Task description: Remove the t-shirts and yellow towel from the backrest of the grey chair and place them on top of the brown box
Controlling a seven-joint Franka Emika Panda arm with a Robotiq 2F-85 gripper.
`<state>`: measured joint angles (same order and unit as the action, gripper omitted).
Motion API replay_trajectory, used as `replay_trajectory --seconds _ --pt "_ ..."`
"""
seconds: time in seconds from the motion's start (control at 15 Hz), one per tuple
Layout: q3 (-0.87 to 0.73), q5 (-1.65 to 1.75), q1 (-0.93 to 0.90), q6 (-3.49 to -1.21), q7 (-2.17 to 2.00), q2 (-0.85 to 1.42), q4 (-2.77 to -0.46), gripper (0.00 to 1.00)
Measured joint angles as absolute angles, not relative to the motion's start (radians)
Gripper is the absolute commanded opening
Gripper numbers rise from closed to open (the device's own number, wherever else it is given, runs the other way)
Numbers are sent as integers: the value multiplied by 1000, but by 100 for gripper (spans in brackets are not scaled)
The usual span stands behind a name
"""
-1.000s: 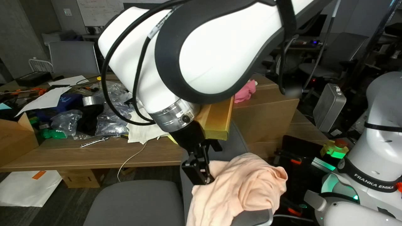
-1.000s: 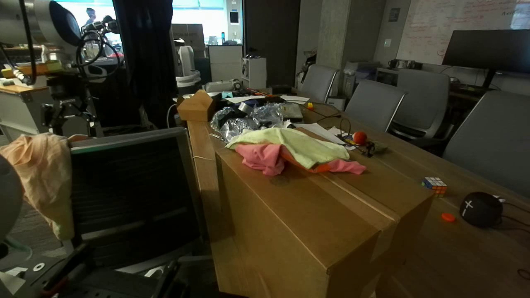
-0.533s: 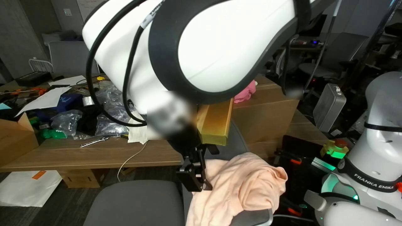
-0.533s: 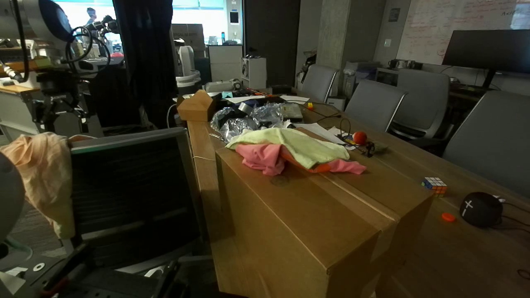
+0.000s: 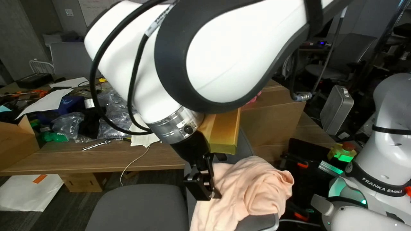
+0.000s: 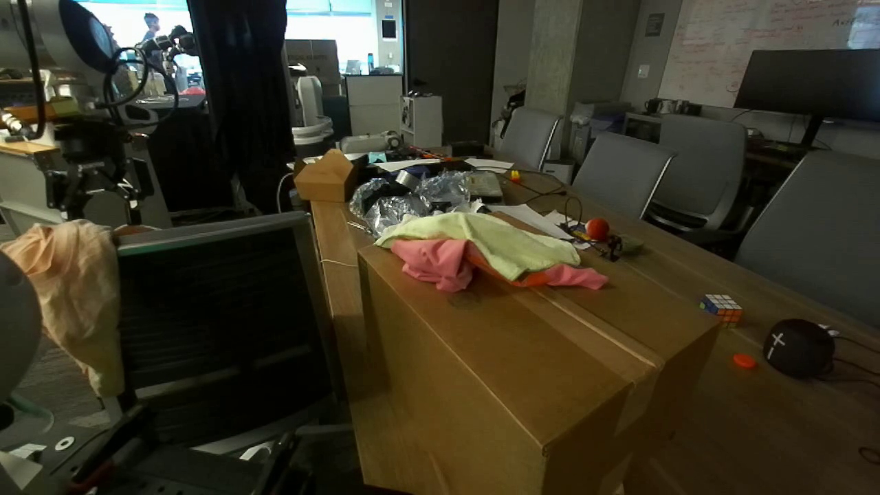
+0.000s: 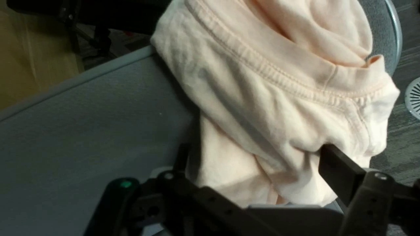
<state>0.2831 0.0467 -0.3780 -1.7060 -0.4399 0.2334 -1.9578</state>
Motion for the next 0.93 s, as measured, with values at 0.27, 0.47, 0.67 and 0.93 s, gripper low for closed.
replay_trajectory --seconds 0.27,0.47,0.67,0.93 --pt "284 43 -378 -1683 -439 233 -1968 58" --pt "284 43 -378 -1670 -439 234 -1971 36" --pt "284 43 -378 -1667 -439 234 -1971 13" --pt "284 44 -378 -1667 -441 234 -1967 1"
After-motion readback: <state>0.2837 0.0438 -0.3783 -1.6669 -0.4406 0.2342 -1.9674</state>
